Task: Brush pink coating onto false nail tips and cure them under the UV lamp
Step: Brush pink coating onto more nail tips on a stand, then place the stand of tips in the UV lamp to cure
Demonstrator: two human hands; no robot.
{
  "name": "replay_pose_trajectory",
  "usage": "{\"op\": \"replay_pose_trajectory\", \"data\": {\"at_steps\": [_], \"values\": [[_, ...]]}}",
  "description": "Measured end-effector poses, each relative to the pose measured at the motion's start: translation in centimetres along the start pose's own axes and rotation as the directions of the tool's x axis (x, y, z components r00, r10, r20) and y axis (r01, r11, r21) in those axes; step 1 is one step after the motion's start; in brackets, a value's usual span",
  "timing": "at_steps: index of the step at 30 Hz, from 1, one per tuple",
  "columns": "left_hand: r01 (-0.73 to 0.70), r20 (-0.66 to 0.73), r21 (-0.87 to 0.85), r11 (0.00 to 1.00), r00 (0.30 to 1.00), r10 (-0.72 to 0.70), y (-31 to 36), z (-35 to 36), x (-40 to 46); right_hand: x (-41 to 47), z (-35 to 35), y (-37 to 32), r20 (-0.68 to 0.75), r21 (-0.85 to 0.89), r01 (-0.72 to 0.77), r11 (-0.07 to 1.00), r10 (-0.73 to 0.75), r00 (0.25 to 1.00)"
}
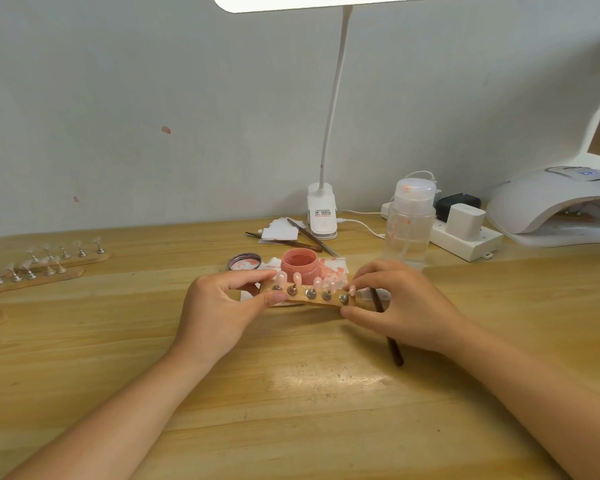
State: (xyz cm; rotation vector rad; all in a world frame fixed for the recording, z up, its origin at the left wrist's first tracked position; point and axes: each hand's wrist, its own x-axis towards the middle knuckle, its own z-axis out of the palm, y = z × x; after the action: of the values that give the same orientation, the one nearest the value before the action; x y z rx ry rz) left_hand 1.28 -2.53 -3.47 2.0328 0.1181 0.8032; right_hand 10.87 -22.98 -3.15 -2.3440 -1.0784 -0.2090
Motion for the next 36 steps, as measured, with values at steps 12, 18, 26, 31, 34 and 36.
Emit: {"op": "replay_pose_trajectory", "data": {"at_steps": [12,18,26,31,34,36], "values": [[-0.19,0.066,0.056,0.98,0.98,0.186,-0.3,0.1,0.1,-0.1,-0.6,0.4,-0.283,-0.304,0.263,0.916,-0.35,0.893],[-0.213,0.087,0.104,0.972,0.975,0.204,-0.6,0.0,0.2,-0.2,-0.5,0.6,-0.31,-0.34,0.261,0.904,-0.369,0.876],[-0.162,0.036,0.024,0.986,0.986,0.161,0.6,-0.3,-0.1,0.2,-1.1,0.6,-0.306,-0.381,0.292,0.877,-0.417,0.856],[-0.106,0.066,0.019,0.994,0.992,0.104,1.4,0.5,-0.1,-0.7,-1.8,1.7,-0.244,-0.284,0.302,0.91,-0.374,0.895],[-0.104,0.114,0.0,0.995,0.988,0.104,2.1,1.8,-0.3,-1.7,-2.9,3.1,-0.243,-0.231,0.298,0.926,-0.352,0.904],[-0.157,0.099,0.008,0.988,0.983,0.155,2.7,2.7,-0.5,-2.4,-3.5,4.0,-0.278,-0.258,0.302,0.918,-0.37,0.886]]}}
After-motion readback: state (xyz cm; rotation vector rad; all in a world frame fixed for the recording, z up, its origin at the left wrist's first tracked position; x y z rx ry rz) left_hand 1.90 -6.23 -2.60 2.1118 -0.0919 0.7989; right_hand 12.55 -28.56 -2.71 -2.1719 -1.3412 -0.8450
